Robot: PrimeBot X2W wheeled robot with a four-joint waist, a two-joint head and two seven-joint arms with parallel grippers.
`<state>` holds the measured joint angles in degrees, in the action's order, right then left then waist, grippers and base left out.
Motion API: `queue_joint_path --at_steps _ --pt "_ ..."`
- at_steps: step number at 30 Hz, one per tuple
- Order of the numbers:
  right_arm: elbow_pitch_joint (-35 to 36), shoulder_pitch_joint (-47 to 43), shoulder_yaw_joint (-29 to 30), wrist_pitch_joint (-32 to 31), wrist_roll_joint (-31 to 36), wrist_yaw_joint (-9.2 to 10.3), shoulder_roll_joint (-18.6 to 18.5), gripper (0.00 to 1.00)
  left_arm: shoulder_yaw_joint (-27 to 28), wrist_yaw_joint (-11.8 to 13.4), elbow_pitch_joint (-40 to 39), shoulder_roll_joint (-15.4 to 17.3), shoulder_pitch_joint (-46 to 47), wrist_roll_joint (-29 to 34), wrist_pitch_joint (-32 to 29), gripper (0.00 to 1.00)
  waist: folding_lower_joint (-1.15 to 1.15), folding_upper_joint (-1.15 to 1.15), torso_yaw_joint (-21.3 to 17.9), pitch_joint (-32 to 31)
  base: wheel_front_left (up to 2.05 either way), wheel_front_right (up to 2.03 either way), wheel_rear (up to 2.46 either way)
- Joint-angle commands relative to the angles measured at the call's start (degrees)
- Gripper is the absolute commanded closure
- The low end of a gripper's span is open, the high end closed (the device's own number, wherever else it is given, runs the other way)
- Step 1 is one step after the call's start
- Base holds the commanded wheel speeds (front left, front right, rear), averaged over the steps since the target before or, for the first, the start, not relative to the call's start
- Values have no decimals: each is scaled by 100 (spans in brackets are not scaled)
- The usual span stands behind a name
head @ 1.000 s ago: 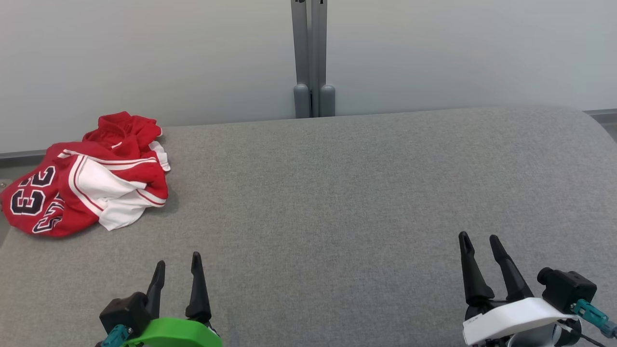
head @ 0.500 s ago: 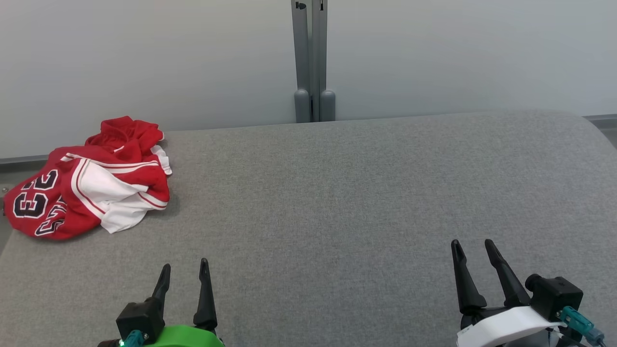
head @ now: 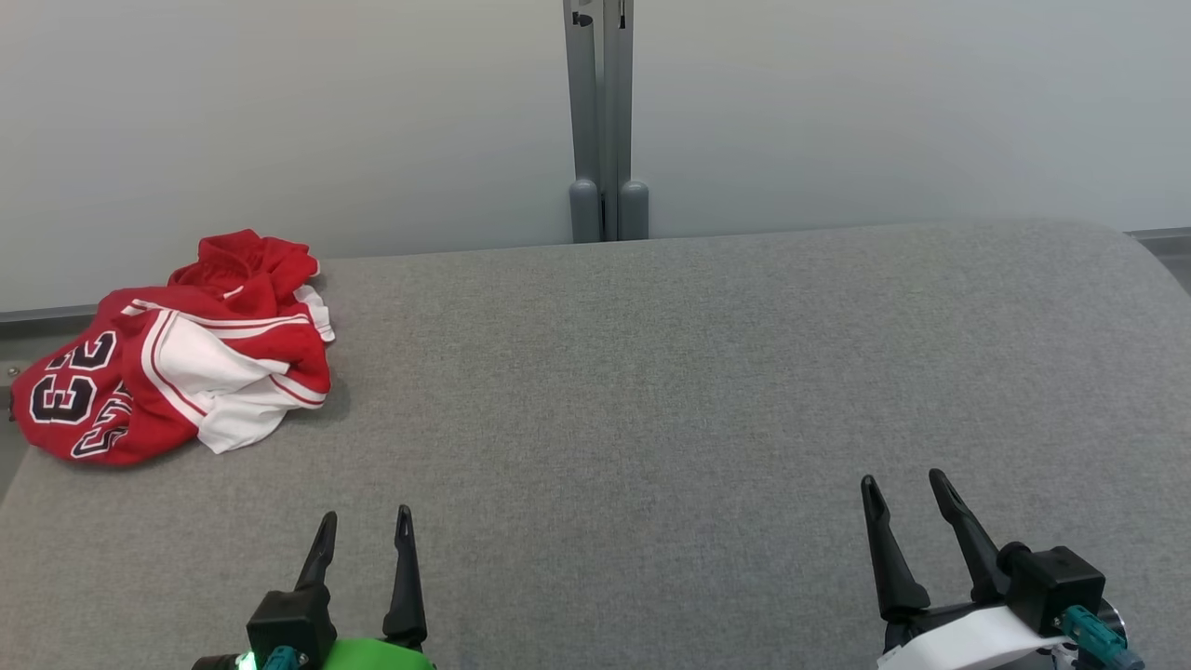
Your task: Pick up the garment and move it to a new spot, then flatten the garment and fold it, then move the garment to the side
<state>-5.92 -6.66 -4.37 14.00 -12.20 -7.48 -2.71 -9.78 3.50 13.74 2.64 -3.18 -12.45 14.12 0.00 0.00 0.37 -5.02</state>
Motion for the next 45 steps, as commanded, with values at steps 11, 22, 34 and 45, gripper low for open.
queue_joint_path --at_steps 11,22,34,45 --pt "35 -109 -48 124 405 -1 -28 0 -68 73 62 41 -93 334 113 0 0 0 -7 -28 0 0 0" --pt "50 -111 -43 124 390 -1 -28 0 -63 92 125 41 -68 259 113 0 0 0 -1 -19 0 0 0" --pt "44 -102 -43 124 375 -1 -27 0 -56 118 157 40 -46 208 113 0 0 0 1 -4 0 0 0" --pt "36 -92 -39 124 354 -1 -28 0 -46 106 156 40 -21 198 113 0 0 0 19 13 0 0 0"
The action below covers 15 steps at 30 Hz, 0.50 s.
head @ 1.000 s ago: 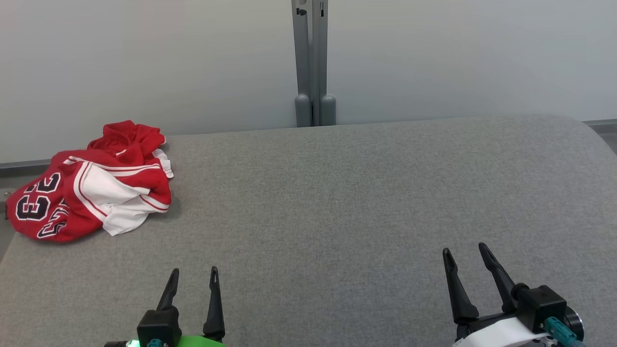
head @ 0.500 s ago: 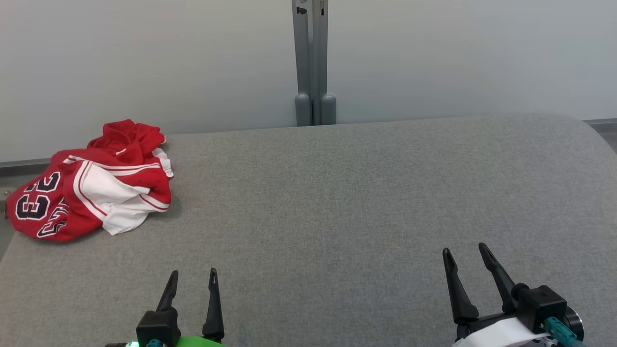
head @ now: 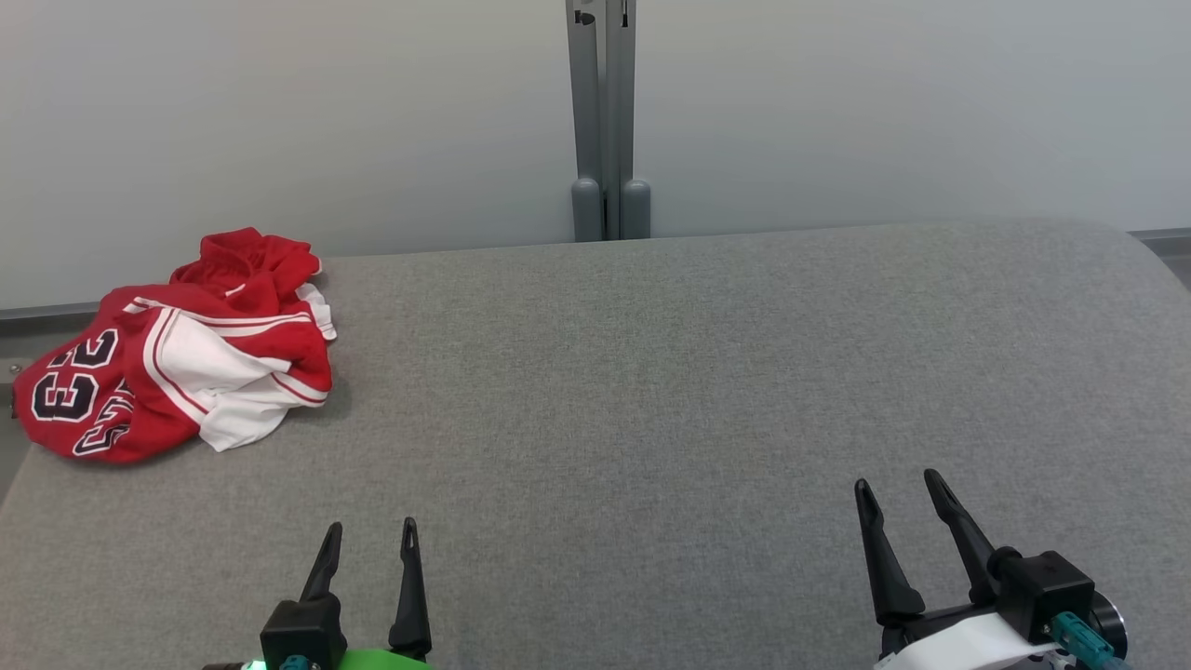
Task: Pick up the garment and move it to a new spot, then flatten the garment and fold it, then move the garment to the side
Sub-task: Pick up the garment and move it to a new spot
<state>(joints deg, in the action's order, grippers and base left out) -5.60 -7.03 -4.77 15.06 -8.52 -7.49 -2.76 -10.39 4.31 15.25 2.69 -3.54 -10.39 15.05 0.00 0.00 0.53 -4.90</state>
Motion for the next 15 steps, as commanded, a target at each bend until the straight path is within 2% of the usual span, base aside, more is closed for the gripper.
queue_joint_path --at_steps 1,7,15 --pt "3 -57 8 18 -14 0 -22 0 11 23 6 36 20 -13 21 0 0 0 10 2 0 0 0" --pt "2 -100 48 18 -43 0 -20 0 -9 12 20 36 101 -6 20 0 0 0 243 -4 0 0 0" --pt "15 -85 25 18 -166 0 -20 0 41 -16 -28 40 185 96 13 0 0 0 1154 39 0 0 0"
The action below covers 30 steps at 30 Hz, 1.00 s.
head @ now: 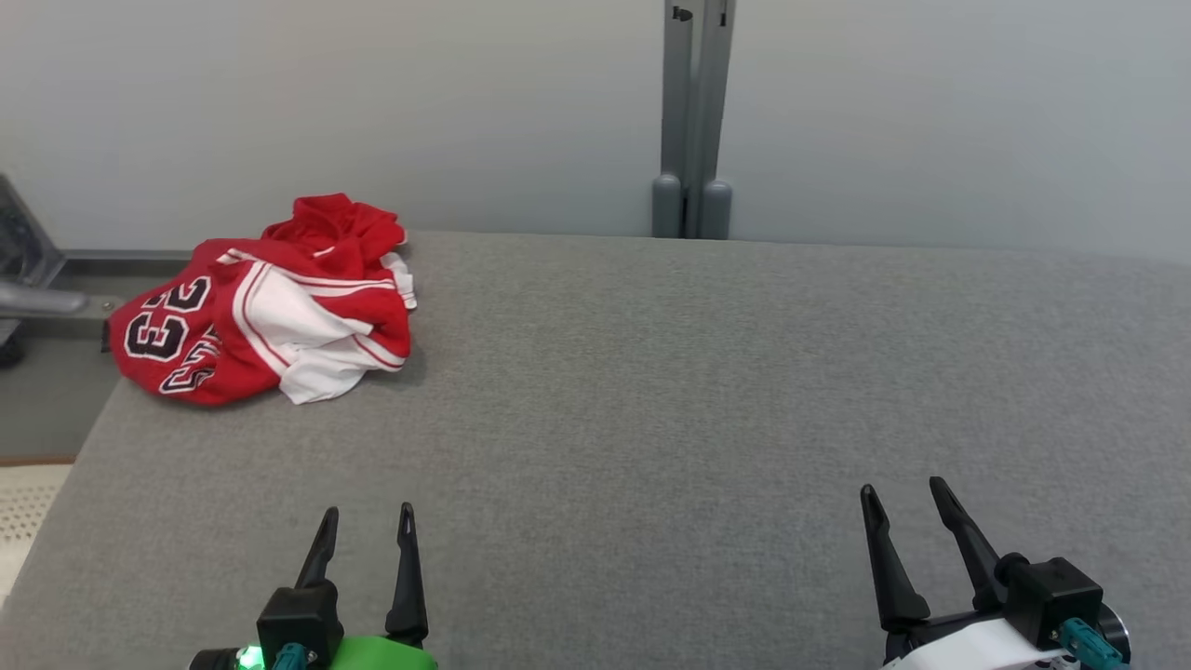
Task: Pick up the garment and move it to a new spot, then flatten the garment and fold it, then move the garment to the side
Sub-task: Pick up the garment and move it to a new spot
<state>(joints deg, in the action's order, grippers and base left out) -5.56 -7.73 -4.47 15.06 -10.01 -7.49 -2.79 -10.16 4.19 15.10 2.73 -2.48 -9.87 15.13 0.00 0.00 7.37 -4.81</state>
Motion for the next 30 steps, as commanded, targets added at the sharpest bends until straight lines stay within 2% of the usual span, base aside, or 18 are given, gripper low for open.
queue_joint_path --at_steps 1,11,19,30 --pt "7 3 -22 18 -42 0 -17 0 39 -5 -23 44 81 57 4 0 0 0 618 38 0 0 0" --pt "4 147 -101 18 -146 0 -18 0 236 -21 -75 89 92 98 4 0 0 0 1939 140 0 0 0" --pt "-149 582 -457 18 3 1 -22 0 603 156 -423 56 -77 -43 4 0 0 0 2170 449 0 0 0" --pt "-301 807 -607 18 51 1 -21 0 772 239 -664 27 -280 -89 4 0 0 0 2224 534 0 0 0"
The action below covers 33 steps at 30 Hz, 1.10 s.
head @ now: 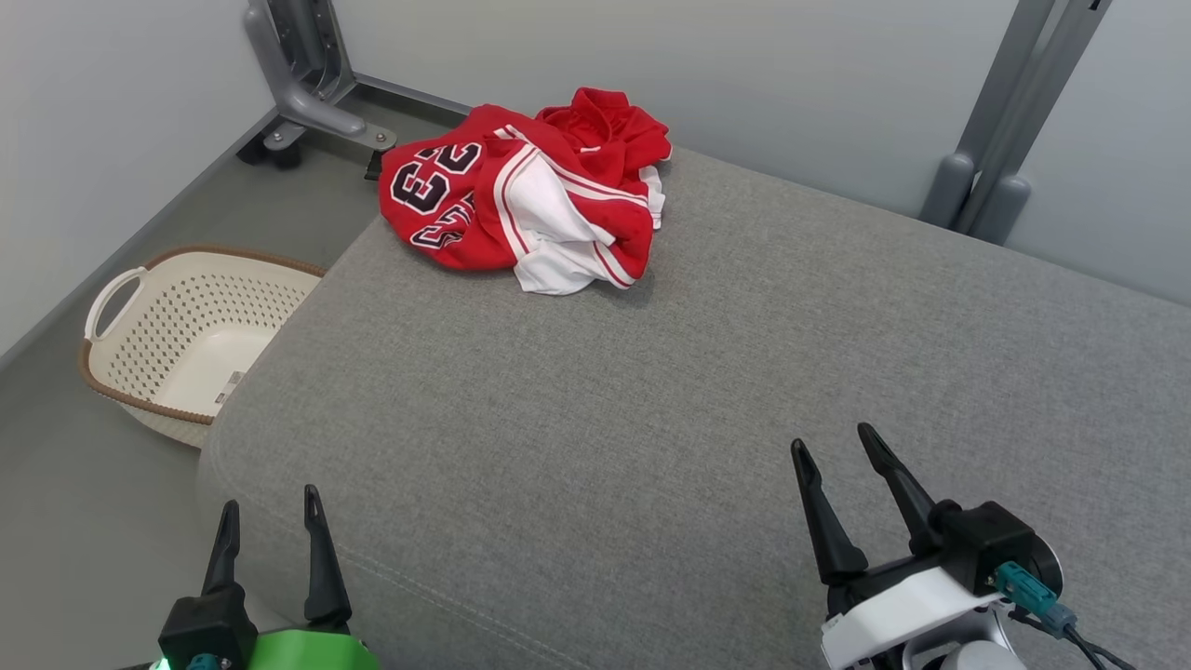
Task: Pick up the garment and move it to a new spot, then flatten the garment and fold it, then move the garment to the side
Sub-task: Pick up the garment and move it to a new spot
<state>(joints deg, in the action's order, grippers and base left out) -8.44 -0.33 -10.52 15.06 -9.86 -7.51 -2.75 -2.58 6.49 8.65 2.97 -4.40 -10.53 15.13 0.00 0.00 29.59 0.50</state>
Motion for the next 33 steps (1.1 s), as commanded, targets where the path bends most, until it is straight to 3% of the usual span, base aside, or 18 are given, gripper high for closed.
queue_joint_path --at_steps 1,9,14,20,27,33 --pt "-15 69 -4 18 43 4 -24 0 17 13 -25 0 -98 -32 4 0 0 0 4 5 0 0 0" --pt "71 -37 198 18 40 4 -25 0 8 -106 114 23 53 33 4 0 0 0 38 61 0 0 0" --pt "271 -166 563 18 138 4 -24 0 -31 -360 321 365 690 192 4 0 0 0 75 224 0 0 0" --pt "523 217 667 18 476 5 -28 0 22 -683 479 961 2188 274 -190 0 0 0 -390 984 0 0 0" --pt "716 751 637 18 866 5 -26 0 -338 -1149 1248 1623 4328 596 -942 0 0 0 -998 1866 0 0 0" --pt "795 1010 580 18 962 5 -26 0 -561 -1322 2435 1640 5711 344 -1463 0 0 0 -1518 2350 0 0 0"
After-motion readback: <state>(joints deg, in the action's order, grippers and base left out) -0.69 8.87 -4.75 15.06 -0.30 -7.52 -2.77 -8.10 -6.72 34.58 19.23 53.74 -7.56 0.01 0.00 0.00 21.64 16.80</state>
